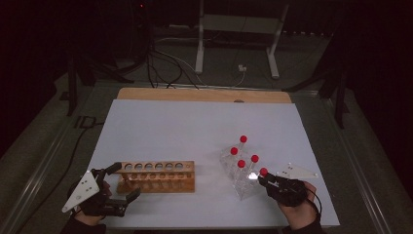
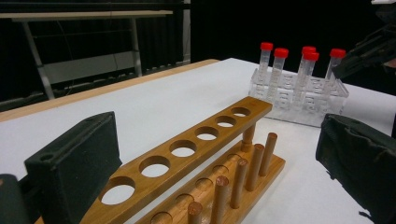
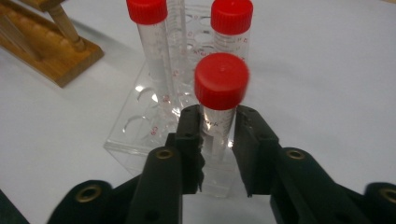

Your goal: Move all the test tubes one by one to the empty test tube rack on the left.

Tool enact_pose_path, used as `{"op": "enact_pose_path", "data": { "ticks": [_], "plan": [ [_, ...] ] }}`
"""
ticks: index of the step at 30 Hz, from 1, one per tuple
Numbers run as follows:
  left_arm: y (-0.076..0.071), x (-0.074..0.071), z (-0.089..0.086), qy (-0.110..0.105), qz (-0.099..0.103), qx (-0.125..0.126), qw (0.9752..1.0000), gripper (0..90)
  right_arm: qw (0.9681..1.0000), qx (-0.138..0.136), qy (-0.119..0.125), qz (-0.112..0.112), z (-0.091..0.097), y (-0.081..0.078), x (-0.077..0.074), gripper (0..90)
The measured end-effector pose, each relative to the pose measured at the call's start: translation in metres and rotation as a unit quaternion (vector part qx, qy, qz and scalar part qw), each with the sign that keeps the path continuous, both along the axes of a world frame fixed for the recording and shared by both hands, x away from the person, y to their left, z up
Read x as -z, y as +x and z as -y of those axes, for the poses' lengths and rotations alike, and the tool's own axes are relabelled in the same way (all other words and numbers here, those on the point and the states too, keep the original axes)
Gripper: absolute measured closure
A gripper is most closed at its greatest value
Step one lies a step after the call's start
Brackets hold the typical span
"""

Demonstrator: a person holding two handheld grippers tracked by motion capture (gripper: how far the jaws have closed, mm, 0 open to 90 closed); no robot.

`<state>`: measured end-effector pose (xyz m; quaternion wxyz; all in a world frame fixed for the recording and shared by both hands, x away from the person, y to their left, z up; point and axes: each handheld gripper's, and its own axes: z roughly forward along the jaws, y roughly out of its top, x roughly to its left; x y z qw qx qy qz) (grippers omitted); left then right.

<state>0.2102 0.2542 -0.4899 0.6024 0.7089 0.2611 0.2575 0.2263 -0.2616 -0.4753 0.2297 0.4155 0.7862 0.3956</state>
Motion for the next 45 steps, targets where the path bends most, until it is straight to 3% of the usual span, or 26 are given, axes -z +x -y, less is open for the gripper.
{"op": "enact_pose_path", "data": {
  "ticks": [16, 24, 34, 37, 39, 45],
  "plan": [
    [0.001, 0.000, 0.000, -0.002, -0.003, 0.003, 1.0000, 0.5, 0.9998, -0.001, -0.012, -0.013, -0.004, 0.004, 0.001, 75.3],
    [0.001, 0.000, 0.001, 0.001, -0.010, 0.001, 0.9999, 0.5, 1.0000, 0.001, 0.002, 0.004, -0.001, -0.002, -0.011, 75.3],
    [0.000, -0.003, 0.003, 0.009, -0.016, 0.006, 0.9998, 0.5, 0.9989, 0.002, 0.013, 0.046, 0.005, -0.016, -0.042, 75.3],
    [0.000, -0.004, 0.004, 0.011, -0.013, 0.010, 0.9998, 0.5, 0.9982, -0.006, 0.023, 0.054, 0.004, -0.021, -0.052, 75.3],
    [0.000, -0.006, 0.006, 0.012, -0.014, 0.015, 0.9997, 0.5, 0.9976, -0.025, 0.023, 0.061, -0.003, -0.026, -0.058, 75.3],
    [0.001, -0.014, 0.015, 0.012, -0.016, 0.032, 0.9993, 0.5, 0.9956, -0.072, 0.022, 0.054, -0.026, -0.028, -0.059, 75.2]
  ]
}}
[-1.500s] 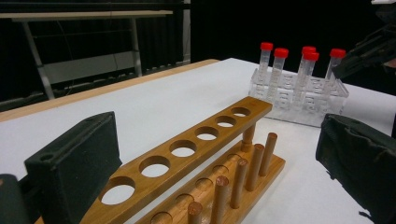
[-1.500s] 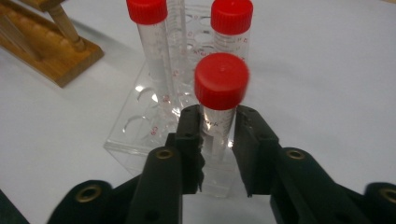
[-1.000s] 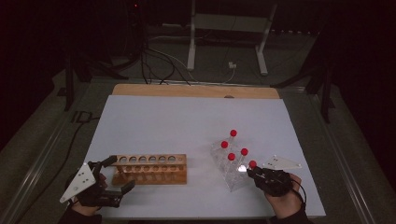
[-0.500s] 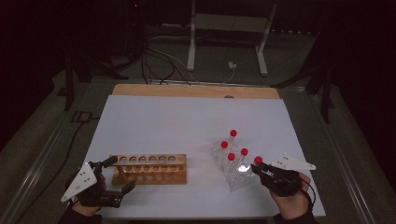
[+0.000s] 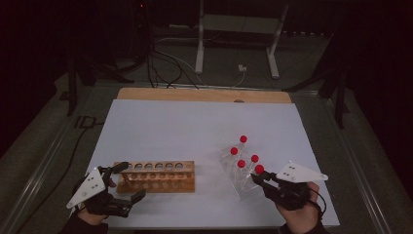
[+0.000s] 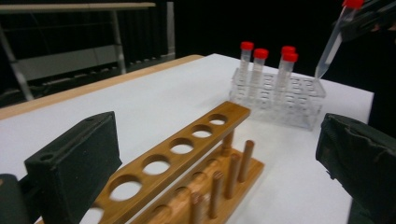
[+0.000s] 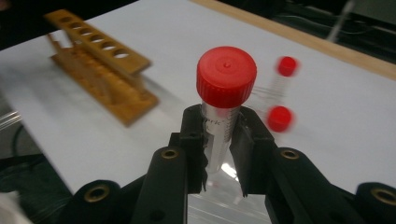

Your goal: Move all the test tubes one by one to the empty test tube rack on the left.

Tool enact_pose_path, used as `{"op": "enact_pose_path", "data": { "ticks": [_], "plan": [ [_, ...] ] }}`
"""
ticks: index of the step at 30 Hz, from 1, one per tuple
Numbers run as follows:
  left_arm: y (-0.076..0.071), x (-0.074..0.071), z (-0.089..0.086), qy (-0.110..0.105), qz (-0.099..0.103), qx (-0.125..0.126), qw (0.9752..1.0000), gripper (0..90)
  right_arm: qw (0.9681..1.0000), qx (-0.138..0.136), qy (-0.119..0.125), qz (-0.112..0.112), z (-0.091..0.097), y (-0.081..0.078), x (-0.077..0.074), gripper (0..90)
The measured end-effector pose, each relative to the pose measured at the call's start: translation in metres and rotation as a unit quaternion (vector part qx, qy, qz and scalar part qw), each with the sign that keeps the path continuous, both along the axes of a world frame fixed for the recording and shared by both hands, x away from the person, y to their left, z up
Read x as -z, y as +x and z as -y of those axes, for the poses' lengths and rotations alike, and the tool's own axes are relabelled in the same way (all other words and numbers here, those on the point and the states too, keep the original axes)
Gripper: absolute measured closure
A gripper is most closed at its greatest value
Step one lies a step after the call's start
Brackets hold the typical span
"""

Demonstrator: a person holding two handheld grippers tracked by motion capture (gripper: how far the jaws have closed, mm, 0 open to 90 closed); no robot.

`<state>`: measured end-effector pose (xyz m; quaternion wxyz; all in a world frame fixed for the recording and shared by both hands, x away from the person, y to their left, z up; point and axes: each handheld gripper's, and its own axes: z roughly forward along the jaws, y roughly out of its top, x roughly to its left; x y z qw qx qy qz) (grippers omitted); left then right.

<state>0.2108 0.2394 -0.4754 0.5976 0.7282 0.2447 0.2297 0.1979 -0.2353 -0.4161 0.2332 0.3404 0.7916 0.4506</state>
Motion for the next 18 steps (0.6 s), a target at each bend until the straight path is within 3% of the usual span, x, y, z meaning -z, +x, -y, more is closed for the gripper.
{"op": "enact_pose_path", "data": {
  "ticks": [5, 13, 18],
  "plan": [
    [0.002, -0.006, 0.015, 0.013, -0.029, 0.031, 0.9990, 0.5, 0.9996, -0.027, -0.005, -0.005, -0.015, 0.002, 0.003, 75.2],
    [0.006, -0.020, 0.040, 0.013, -0.030, 0.070, 0.9970, 0.5, 0.9970, -0.073, -0.019, -0.020, -0.042, 0.008, 0.013, 75.3],
    [0.011, -0.028, 0.059, 0.025, -0.037, 0.103, 0.9936, 0.5, 0.9949, -0.090, -0.032, -0.031, -0.056, 0.011, 0.022, 75.2]
  ]
}}
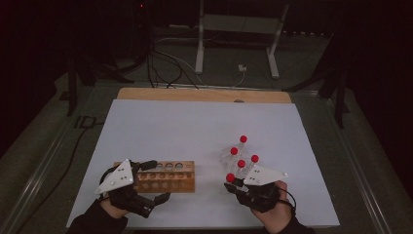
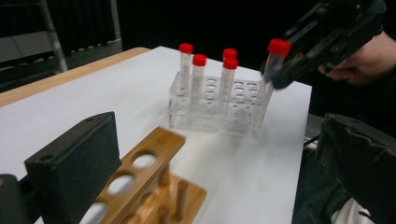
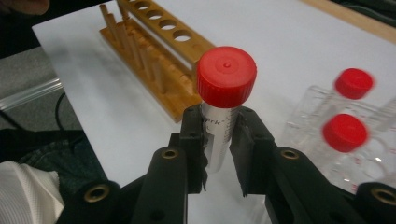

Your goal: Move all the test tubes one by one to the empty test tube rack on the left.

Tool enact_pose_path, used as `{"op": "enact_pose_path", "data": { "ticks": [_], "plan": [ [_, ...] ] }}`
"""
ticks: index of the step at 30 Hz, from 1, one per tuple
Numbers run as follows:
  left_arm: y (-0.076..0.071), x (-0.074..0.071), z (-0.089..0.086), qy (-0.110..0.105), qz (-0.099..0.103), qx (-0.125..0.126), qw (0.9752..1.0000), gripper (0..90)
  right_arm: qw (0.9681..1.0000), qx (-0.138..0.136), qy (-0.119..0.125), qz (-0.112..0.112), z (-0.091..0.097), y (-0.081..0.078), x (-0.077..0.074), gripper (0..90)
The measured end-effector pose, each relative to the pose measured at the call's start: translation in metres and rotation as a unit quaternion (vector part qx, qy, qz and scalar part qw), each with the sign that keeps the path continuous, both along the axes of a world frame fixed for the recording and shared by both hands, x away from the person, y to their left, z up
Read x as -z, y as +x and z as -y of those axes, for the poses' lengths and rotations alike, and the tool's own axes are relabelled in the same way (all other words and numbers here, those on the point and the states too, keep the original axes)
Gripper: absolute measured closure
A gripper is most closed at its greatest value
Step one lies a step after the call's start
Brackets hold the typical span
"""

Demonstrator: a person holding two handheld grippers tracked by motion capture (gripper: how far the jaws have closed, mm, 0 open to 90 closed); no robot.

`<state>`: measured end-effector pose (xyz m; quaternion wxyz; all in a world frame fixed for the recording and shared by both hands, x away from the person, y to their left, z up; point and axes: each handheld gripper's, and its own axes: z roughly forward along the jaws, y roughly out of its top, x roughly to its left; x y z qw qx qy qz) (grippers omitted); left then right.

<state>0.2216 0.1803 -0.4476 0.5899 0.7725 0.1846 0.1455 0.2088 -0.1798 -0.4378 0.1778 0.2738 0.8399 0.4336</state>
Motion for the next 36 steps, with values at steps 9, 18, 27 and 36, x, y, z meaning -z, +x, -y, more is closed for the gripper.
{"op": "enact_pose_path", "data": {
  "ticks": [9, 18, 27, 36],
  "plan": [
    [0.005, -0.008, 0.035, 0.019, -0.010, 0.042, 0.9989, 1.7, 0.9996, -0.024, -0.010, -0.006, -0.015, -0.001, 0.006, 75.2],
    [0.008, -0.016, 0.064, 0.024, -0.010, 0.079, 0.9965, 5.5, 0.9993, -0.034, -0.012, -0.009, -0.021, -0.003, 0.007, 75.2],
    [0.011, -0.016, 0.085, 0.027, -0.014, 0.108, 0.9936, 16.3, 0.9991, -0.039, -0.013, -0.011, -0.023, -0.004, 0.008, 75.2],
    [0.011, -0.013, 0.102, 0.040, -0.010, 0.123, 0.9916, 35.6, 0.9989, -0.042, -0.014, -0.016, -0.025, -0.005, 0.010, 75.2]
  ]
}}
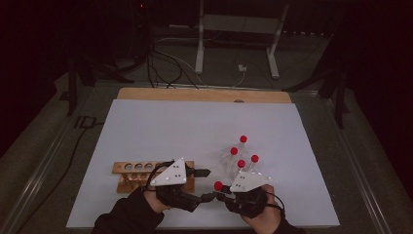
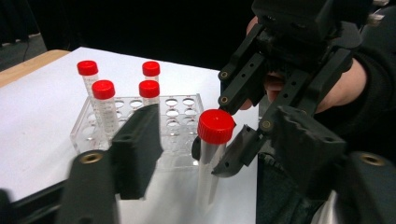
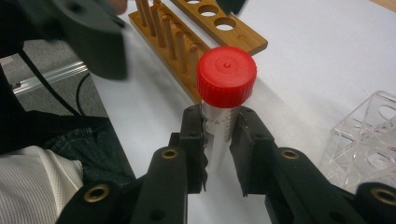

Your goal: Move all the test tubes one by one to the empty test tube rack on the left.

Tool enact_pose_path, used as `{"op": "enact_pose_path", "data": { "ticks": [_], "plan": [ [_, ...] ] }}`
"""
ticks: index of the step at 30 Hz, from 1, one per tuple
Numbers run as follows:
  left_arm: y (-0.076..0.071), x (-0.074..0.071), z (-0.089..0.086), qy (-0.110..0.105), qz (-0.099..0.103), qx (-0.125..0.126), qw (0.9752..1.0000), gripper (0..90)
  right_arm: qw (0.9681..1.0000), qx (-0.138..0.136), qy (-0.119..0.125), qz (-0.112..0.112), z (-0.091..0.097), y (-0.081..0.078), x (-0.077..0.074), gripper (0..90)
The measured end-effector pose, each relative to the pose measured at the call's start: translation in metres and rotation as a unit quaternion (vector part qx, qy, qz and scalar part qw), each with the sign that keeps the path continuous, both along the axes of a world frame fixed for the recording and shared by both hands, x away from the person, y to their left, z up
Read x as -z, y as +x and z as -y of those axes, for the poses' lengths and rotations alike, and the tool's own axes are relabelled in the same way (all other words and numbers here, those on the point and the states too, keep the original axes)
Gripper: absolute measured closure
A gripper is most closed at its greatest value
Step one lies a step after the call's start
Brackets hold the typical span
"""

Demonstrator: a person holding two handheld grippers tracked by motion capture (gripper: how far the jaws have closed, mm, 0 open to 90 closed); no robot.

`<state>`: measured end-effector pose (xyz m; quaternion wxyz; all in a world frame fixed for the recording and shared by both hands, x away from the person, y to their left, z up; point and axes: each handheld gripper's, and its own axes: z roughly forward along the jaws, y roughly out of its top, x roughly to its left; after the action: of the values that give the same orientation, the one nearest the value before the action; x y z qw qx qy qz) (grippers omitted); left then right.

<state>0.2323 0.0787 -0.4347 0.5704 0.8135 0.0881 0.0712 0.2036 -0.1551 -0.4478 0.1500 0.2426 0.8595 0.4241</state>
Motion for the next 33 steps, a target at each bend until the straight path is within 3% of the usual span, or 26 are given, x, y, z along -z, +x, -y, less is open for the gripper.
{"op": "enact_pose_path", "data": {
  "ticks": [7, 18, 27, 33],
  "plan": [
    [0.000, 0.003, 0.010, 0.005, 0.006, 0.008, 0.9999, 51.5, 1.0000, -0.002, 0.001, 0.001, 0.000, -0.001, 0.000, 75.3],
    [0.002, 0.004, 0.019, 0.015, 0.011, 0.011, 0.9998, 69.5, 1.0000, -0.004, 0.001, 0.002, -0.001, -0.002, -0.001, 75.2],
    [0.003, 0.003, 0.019, 0.020, 0.020, 0.010, 0.9995, 71.9, 1.0000, -0.003, 0.003, 0.000, 0.000, -0.001, -0.001, 75.1],
    [0.003, -0.001, 0.018, 0.016, 0.026, 0.010, 0.9995, 72.1, 0.9999, -0.003, 0.009, 0.012, 0.001, -0.002, -0.002, 74.2]
  ]
}}
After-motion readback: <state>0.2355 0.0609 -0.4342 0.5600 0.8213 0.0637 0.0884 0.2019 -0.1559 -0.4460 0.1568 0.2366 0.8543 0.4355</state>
